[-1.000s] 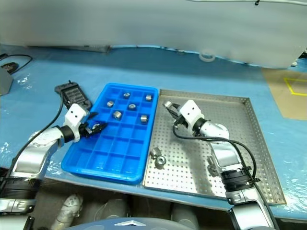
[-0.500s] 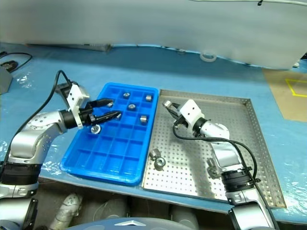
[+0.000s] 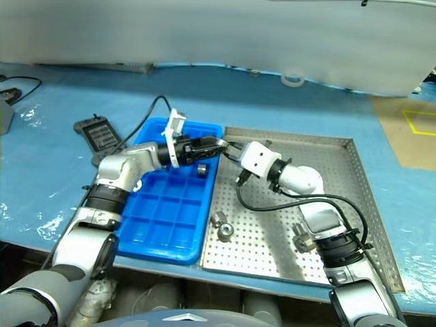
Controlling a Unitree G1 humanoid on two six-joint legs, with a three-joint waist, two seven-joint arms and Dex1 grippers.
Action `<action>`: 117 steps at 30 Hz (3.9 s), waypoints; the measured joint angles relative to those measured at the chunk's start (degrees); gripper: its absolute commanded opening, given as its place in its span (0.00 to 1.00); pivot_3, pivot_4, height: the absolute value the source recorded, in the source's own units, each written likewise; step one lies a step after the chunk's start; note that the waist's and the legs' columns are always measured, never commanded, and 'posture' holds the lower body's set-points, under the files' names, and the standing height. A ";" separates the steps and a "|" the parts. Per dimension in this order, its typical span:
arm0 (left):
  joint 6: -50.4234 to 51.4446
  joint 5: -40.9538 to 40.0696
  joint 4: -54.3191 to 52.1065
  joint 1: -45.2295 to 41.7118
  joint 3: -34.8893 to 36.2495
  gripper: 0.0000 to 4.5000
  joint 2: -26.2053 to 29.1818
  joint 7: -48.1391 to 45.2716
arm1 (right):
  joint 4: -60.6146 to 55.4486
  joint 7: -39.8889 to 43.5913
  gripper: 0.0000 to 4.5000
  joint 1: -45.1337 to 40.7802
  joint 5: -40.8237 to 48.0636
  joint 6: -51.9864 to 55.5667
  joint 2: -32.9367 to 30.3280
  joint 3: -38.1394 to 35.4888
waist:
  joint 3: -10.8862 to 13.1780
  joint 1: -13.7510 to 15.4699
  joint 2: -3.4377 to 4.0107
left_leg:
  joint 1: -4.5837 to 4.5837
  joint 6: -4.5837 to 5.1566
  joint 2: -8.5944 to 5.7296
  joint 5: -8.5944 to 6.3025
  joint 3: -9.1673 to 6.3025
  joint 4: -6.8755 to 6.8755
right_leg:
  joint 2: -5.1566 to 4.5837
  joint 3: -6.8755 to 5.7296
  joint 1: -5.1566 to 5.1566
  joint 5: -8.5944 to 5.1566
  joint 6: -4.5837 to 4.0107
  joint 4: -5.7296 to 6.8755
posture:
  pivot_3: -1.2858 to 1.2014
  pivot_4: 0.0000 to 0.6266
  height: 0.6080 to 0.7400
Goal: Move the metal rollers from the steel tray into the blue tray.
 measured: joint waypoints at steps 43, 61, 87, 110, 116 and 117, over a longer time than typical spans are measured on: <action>-1.54 3.23 -1.80 0.55 1.99 0.53 -5.66 4.57 | -3.53 4.01 0.59 1.70 5.42 9.10 -1.59 -2.34 | 0.11 0.03 0.13 | -0.08 0.53 0.02 -0.28 0.02 0.30 | -0.22 0.02 0.12 -0.02 -0.05 -0.21 | 0.48 0.24 1.00; -11.96 12.87 -14.55 7.23 -11.58 0.53 7.93 -7.20 | -6.19 6.16 0.59 8.27 6.68 13.79 -6.69 -5.75 | 0.24 0.57 0.28 | -0.14 0.41 -0.06 -0.37 0.03 0.21 | -0.30 -0.01 0.24 -0.02 -0.05 -0.54 | 0.46 0.24 1.00; -11.81 37.79 25.30 -25.21 -30.70 0.53 -6.36 -17.07 | -6.02 -7.95 0.59 22.71 0.32 7.70 -0.81 -6.77 | 0.25 -2.92 0.30 | -0.04 1.08 -0.11 -0.57 0.07 0.50 | -0.51 0.09 0.34 0.00 -0.05 -0.67 | 0.39 0.24 1.00; -18.05 46.00 34.83 -24.60 -29.99 0.40 -9.85 -12.44 | -6.93 -12.10 0.60 23.73 -1.85 7.49 0.59 -6.32 | 0.21 -3.81 0.36 | -0.01 1.52 -0.61 -0.94 0.14 0.75 | -1.08 0.09 0.51 -0.01 -0.06 -0.70 | 0.37 0.24 1.00; -19.82 46.72 34.81 -24.19 -29.59 0.28 -9.51 -12.33 | -8.58 -12.14 0.60 23.78 -1.98 9.44 0.62 -6.32 | 0.20 -3.95 0.37 | -0.01 1.47 -0.65 -0.96 0.13 0.75 | -1.10 0.10 0.52 -0.01 -0.06 -0.71 | 0.37 0.24 1.00; -19.90 46.74 34.74 -24.10 -29.42 0.28 -9.39 -12.47 | -8.58 -12.14 0.60 23.75 -2.02 9.73 0.62 -6.30 | 0.20 -4.01 0.37 | -0.01 1.47 -0.65 -0.96 0.13 0.75 | -1.10 0.10 0.52 -0.01 -0.06 -0.71 | 0.37 0.24 1.00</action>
